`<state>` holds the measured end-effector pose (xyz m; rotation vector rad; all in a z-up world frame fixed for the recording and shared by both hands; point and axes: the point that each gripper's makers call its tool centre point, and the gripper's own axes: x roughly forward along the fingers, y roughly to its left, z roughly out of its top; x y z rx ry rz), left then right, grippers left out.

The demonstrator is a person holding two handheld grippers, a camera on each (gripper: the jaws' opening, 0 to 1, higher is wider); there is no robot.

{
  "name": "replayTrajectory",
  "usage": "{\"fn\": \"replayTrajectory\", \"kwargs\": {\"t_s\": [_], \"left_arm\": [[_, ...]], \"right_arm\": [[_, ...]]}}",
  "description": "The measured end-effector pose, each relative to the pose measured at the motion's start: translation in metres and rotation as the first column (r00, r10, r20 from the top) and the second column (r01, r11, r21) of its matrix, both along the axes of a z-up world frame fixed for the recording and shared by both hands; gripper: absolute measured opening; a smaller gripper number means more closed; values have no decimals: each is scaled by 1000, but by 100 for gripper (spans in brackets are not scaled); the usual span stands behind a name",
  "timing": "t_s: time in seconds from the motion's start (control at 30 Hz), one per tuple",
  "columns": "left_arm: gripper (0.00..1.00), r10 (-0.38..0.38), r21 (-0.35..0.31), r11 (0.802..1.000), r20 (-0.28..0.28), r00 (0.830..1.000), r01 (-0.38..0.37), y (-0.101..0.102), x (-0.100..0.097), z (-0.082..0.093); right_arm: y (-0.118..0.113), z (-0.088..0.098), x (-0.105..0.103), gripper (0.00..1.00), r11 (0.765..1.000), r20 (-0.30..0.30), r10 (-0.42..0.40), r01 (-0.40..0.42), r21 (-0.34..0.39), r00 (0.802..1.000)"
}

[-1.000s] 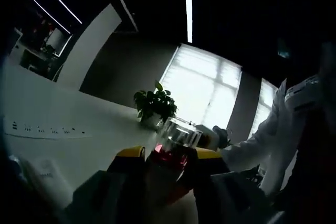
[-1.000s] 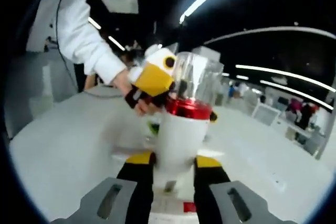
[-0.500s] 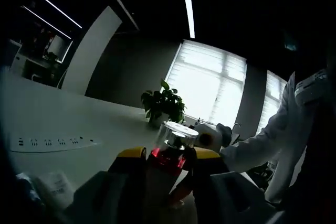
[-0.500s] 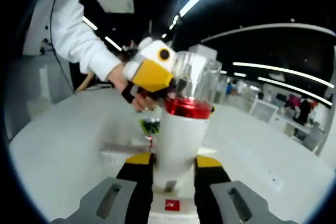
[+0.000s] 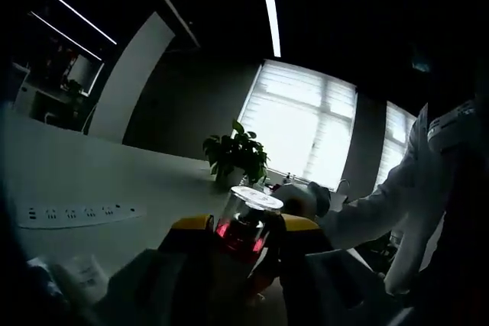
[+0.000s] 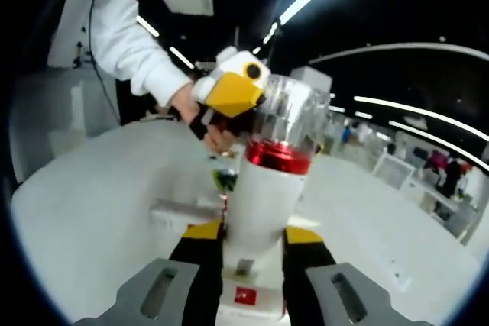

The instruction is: Arrange the skincare products in the storage area until every visible bottle or jar stands upright without overlapping.

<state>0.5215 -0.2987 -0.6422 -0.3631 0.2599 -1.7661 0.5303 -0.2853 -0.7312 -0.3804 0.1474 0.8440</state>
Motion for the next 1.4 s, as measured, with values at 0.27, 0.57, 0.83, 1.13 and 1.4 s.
{"fn": "replayTrajectory", "kwargs": {"t_s": [0.27,0.57,0.83,1.13,1.4], "left_arm": [[29,10,-3,1000,1,1000,-10,2,-4,2],[28,42,-8,999,-13,999,-42,0,0,4],[28,41,-11,999,-27,999,-41,3,-2,5],[28,48,-16,999,-29,998,-49,4,0,5],[26,55,-70,996,-41,998,-58,7,6,17]], "right_arm": [[2,1,-2,23,1000,-10,6,-6,7,1000],[1,10,0,24,1000,-7,2,-2,25,1000],[1,8,0,23,999,-29,29,-28,39,999],[2,8,-1,23,999,-37,20,-18,49,999],[3,13,-5,25,998,-36,21,-18,67,999]]}}
